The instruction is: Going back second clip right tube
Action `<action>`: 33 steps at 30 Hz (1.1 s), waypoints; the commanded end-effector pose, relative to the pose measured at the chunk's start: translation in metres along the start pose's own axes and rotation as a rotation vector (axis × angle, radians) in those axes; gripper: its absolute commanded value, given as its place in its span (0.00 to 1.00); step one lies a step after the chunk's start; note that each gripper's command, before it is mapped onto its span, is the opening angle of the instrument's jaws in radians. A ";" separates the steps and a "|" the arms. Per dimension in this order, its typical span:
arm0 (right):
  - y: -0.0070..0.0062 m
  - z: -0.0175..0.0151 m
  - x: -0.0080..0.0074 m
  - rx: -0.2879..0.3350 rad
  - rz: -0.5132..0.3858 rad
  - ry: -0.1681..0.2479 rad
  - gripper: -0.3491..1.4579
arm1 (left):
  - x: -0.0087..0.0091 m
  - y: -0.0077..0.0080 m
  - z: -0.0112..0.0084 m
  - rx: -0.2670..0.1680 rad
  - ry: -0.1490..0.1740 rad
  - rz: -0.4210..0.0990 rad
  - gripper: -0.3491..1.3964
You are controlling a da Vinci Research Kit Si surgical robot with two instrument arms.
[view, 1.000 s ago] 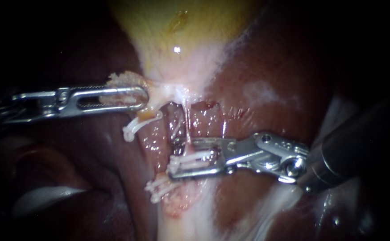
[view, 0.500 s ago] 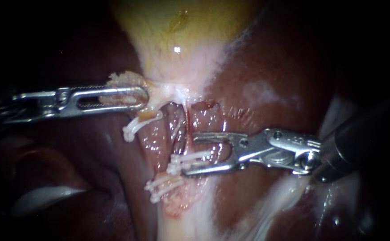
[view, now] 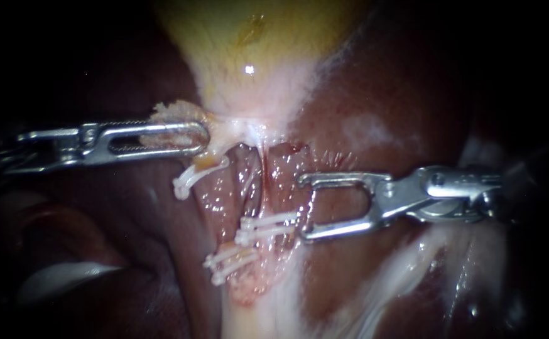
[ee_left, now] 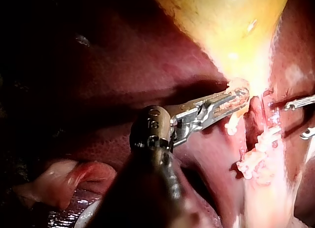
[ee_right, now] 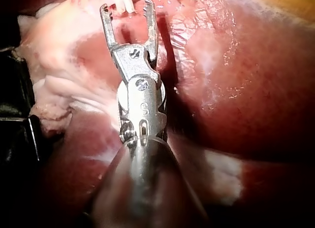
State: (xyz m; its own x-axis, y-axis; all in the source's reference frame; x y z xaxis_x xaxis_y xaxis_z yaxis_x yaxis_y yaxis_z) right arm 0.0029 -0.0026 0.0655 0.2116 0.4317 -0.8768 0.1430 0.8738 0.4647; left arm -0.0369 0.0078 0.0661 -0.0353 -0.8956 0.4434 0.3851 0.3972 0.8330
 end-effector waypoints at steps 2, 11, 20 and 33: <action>-0.0002 -0.0008 0.0008 0.005 -0.009 0.000 0.47 | 0.0000 0.0000 0.0000 0.000 0.000 0.000 0.00; -0.0006 -0.0034 0.0033 -0.002 -0.037 -0.004 0.47 | 0.0000 0.0000 0.0000 0.000 0.000 0.000 0.00; -0.0007 -0.0038 0.0035 -0.002 -0.036 -0.004 0.47 | 0.0000 0.0001 0.0003 0.000 0.000 0.000 0.00; -0.0008 -0.0036 0.0035 -0.003 -0.036 -0.004 0.47 | 0.0023 0.0012 0.0055 0.003 0.010 0.014 0.00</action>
State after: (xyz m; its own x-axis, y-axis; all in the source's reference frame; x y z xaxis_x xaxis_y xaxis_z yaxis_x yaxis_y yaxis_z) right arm 0.0000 -0.0010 0.0615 0.2099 0.3992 -0.8925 0.1479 0.8894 0.4326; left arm -0.0420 0.0072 0.0703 -0.0210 -0.8913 0.4530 0.3818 0.4116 0.8275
